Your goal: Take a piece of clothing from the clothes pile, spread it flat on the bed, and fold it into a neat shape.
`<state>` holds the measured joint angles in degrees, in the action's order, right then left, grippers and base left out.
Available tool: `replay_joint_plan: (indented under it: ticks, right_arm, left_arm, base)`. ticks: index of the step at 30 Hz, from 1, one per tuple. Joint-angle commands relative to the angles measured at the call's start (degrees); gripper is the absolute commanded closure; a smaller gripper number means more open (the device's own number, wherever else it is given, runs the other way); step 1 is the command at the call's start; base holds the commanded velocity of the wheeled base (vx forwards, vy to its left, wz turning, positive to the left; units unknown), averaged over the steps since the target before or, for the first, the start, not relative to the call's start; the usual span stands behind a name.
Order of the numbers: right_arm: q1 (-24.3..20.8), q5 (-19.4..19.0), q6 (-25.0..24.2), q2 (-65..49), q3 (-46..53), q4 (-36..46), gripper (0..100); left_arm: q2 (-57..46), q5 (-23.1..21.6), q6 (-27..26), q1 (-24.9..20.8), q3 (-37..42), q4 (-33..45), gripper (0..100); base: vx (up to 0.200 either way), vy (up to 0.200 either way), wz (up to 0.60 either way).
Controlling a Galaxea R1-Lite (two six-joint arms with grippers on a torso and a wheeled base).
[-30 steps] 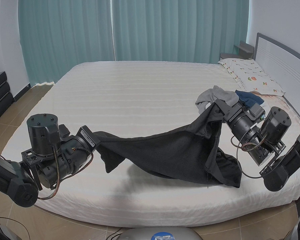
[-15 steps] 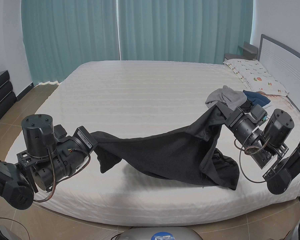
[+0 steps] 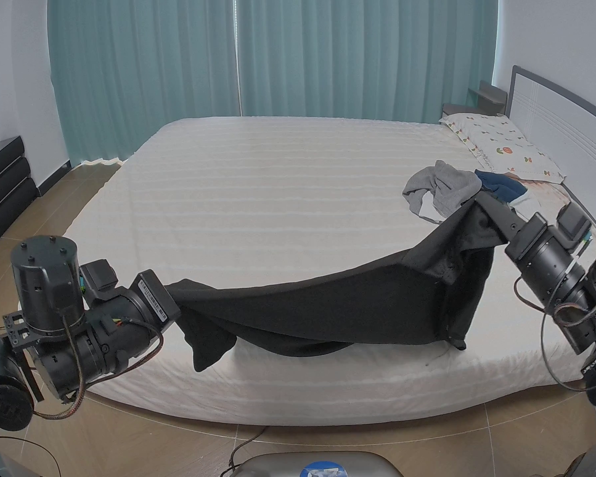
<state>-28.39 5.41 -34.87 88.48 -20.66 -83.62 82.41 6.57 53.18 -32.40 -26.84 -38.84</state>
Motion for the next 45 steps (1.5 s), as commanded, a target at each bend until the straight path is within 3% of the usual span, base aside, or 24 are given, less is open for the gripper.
replay_joint_plan:
  ticks: [1, 6, 12, 16, 23, 29, 45]
  right_arm:
    - [-1.1, 0.1, 2.2, -17.5, -11.2, 16.2, 100]
    - [2.8, -0.2, 1.5, -18.0, -29.2, 34.3, 100]
    - [11.3, 0.4, 0.1, -5.5, -53.4, 42.2, 100]
    - [13.0, 2.0, 0.1, 1.4, -58.9, 47.0, 100]
    - [13.3, 2.6, 0.2, 13.2, -59.0, 42.5, 100]
    - [13.1, 2.7, 1.5, 21.1, -61.7, 34.0, 100]
    - [12.8, 3.0, 3.5, 35.9, -64.6, 29.7, 100]
  left_arm:
    - [-7.7, 0.0, -1.3, -0.1, -9.4, 9.1, 100]
    - [-5.0, -0.6, -1.8, 3.3, -20.7, 16.5, 100]
    - [5.6, -0.1, -1.6, 7.0, -33.0, 20.7, 100]
    - [10.8, -0.7, 0.2, 9.2, -40.2, 24.5, 100]
    - [18.8, -4.7, 1.3, 11.0, -44.9, 24.4, 100]
    - [24.0, -4.9, 1.5, 12.4, -47.5, 24.2, 100]
    - [41.1, -4.6, 1.5, 14.2, -58.0, 21.6, 100]
  base:
    - [0.000, 0.000, 0.00]
    - [0.000, 0.000, 0.00]
    - [0.000, 0.000, 0.00]
    - [0.000, 0.000, 0.00]
    - [0.200, 0.000, 0.00]
    - [0.200, 0.000, 0.00]
    - [0.200, 0.000, 0.00]
